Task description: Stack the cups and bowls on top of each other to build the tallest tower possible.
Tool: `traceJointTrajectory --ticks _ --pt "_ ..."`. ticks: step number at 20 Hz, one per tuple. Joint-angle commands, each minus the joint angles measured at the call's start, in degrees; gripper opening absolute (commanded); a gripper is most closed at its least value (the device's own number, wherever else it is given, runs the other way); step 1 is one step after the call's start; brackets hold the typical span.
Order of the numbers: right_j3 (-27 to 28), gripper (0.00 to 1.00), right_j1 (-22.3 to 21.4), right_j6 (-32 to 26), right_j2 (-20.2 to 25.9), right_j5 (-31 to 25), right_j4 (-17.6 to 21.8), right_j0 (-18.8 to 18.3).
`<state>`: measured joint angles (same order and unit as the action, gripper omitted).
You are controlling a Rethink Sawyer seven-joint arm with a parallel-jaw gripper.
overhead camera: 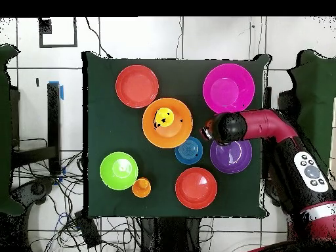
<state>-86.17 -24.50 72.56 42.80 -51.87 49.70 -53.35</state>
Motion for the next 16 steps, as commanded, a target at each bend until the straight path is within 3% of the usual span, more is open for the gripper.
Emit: traceJointTrajectory --ticks 1,12,16 --pt "1.65 0.0 1.74 -13.67 1.11 -1.44 -0.09 2.8" --pt "2.22 0.0 1.11 -13.43 1.11 -2.52 -1.59 3.89" --pt "2.71 0.0 -0.72 -12.5 0.63 -0.77 0.45 4.81"
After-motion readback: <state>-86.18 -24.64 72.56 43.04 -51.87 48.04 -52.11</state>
